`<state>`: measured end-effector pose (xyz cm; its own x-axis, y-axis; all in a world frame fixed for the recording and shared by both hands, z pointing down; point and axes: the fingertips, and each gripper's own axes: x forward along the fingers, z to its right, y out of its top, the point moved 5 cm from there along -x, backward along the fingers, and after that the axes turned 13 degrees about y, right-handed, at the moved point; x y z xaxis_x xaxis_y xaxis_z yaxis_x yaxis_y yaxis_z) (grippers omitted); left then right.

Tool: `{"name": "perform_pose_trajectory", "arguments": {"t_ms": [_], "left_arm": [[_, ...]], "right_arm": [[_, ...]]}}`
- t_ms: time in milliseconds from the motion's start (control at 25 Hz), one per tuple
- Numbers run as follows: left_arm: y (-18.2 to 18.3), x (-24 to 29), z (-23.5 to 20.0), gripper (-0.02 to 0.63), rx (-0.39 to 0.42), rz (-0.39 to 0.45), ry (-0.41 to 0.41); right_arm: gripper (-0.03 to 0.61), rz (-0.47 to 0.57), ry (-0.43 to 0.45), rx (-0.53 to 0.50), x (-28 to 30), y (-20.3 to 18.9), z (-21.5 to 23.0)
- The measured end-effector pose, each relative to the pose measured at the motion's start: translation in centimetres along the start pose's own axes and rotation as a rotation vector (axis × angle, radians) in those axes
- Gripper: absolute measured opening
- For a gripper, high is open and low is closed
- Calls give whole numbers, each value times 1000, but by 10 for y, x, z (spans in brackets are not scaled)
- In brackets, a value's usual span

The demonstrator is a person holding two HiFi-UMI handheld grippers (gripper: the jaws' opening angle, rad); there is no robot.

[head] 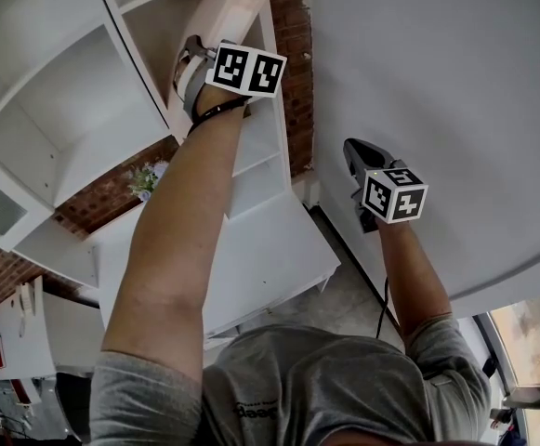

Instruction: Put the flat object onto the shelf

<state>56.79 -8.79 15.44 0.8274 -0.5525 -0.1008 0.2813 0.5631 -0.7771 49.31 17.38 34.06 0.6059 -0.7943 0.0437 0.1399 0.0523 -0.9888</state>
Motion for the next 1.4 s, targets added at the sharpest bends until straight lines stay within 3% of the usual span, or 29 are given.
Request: {"name": "perform_pose_trajectory", "arguments": {"t_ms": [1040,1400], "left_arm": [[-5,97,9,333,9,-24,19],[-4,107,15,333,53,-35,63]], "right_arm": [[9,1,38,-18,83,24,53],[11,4,48,-19,104,30,62]]}}
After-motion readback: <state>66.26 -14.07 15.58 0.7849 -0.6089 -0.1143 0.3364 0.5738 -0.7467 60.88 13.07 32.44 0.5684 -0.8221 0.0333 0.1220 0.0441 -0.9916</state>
